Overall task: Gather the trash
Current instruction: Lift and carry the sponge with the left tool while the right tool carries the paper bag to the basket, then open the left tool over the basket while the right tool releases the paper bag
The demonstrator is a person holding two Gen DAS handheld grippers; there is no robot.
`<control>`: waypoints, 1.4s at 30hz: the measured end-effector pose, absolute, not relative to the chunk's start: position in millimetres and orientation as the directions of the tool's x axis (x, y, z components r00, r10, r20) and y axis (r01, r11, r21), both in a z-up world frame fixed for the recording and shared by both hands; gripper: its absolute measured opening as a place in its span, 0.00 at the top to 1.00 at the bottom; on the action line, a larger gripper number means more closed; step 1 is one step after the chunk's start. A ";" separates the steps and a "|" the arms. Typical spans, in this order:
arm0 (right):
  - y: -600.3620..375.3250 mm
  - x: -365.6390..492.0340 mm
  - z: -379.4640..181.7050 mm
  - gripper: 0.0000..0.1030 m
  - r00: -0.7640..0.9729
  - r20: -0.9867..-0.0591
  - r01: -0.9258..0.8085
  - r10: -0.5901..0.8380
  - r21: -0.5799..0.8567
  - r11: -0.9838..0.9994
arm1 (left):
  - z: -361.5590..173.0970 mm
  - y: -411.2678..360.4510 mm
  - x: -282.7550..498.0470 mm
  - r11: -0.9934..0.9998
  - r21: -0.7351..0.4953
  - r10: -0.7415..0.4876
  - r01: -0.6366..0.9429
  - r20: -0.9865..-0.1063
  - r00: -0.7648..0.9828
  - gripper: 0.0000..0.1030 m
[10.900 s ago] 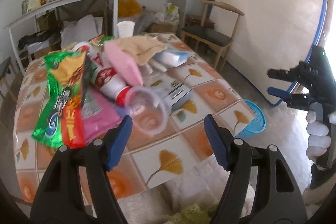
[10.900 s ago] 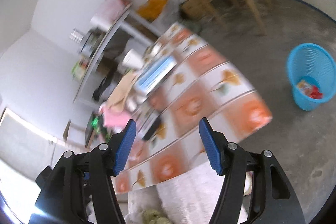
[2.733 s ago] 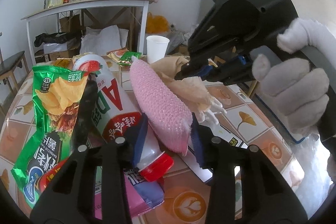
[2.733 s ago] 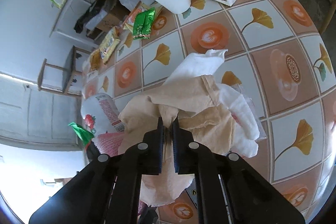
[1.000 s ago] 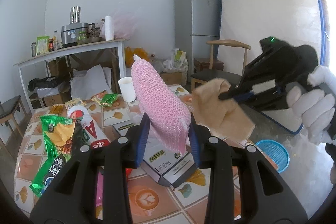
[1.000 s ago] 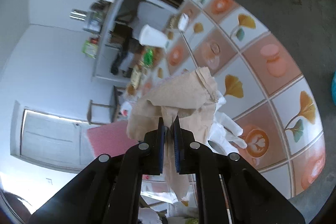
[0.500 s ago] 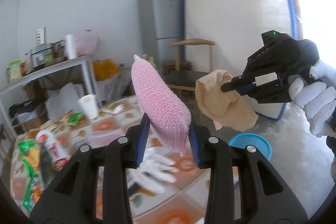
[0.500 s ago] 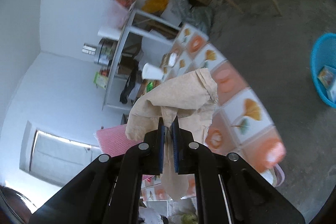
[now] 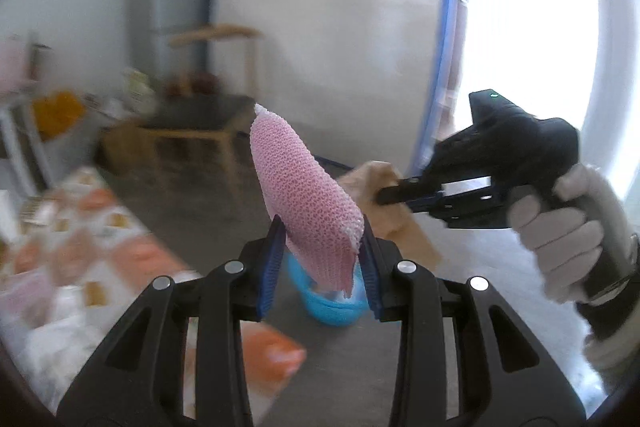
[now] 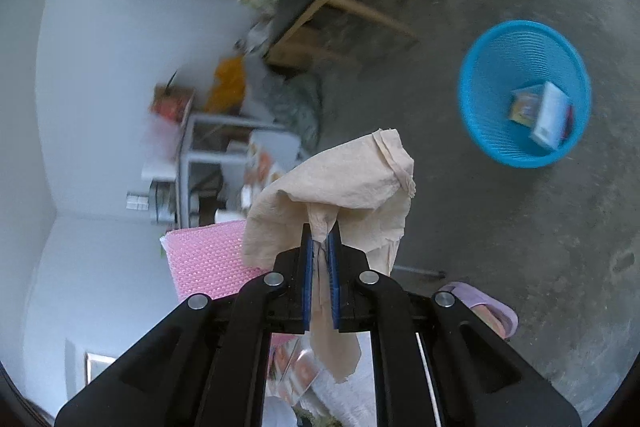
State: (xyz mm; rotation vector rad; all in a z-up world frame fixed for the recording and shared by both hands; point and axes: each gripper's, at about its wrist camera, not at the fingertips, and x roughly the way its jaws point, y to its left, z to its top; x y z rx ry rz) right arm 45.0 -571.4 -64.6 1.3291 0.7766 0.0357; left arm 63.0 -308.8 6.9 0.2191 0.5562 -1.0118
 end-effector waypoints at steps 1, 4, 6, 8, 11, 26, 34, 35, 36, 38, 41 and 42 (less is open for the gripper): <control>-577.6 41.7 -69.4 0.92 0.757 -0.489 0.411 0.434 0.872 0.266 | 1.5 -321.1 66.3 0.502 -0.110 -0.748 0.858 -0.554 0.366 0.67; -599.1 34.6 -86.2 0.92 0.769 -0.501 0.446 0.397 0.866 0.228 | -13.5 -354.5 85.9 0.452 -0.188 -0.754 0.872 -0.603 0.260 0.67; -610.8 33.3 -95.7 0.92 0.773 -0.509 0.463 0.378 0.861 0.213 | -22.3 -375.4 96.0 0.428 -0.217 -0.751 0.878 -0.626 0.211 0.67; -625.5 36.3 -108.3 0.91 0.776 -0.525 0.488 0.350 0.851 0.194 | -29.2 -396.5 98.6 0.417 -0.210 -0.736 0.884 -0.648 0.194 0.67; -642.6 42.9 -124.7 0.90 0.774 -0.538 0.513 0.334 0.842 0.169 | -41.0 -424.5 110.7 0.382 -0.204 -0.714 0.901 -0.685 0.147 0.67; -700.0 77.5 -238.8 0.54 0.657 -0.685 0.684 0.313 0.717 0.133 | -76.5 -491.5 132.1 0.435 -0.135 -0.648 0.890 -0.734 0.205 0.34; -699.4 71.7 -227.7 0.54 0.707 -0.652 0.636 0.274 0.756 0.155 | -53.3 -459.2 139.6 0.461 -0.158 -0.687 0.873 -0.686 0.239 0.32; -699.1 71.3 -223.3 0.54 0.711 -0.649 0.630 0.269 0.759 0.165 | -48.8 -453.7 141.6 0.466 -0.165 -0.694 0.870 -0.678 0.243 0.32; -697.8 70.8 -216.8 0.54 0.714 -0.650 0.625 0.262 0.760 0.182 | -45.4 -449.3 143.2 0.470 -0.169 -0.697 0.867 -0.673 0.247 0.32; -694.2 69.2 -204.5 0.54 0.720 -0.644 0.608 0.258 0.765 0.212 | -33.3 -433.0 140.7 0.479 -0.186 -0.711 0.858 -0.655 0.255 0.32; -682.5 66.5 -178.6 0.54 0.736 -0.625 0.562 0.262 0.779 0.280 | -14.6 -402.0 136.9 0.501 -0.212 -0.727 0.839 -0.629 0.275 0.28; -677.9 65.3 -169.2 0.52 0.741 -0.616 0.542 0.267 0.784 0.302 | -6.6 -385.9 135.2 0.517 -0.227 -0.732 0.825 -0.617 0.289 0.27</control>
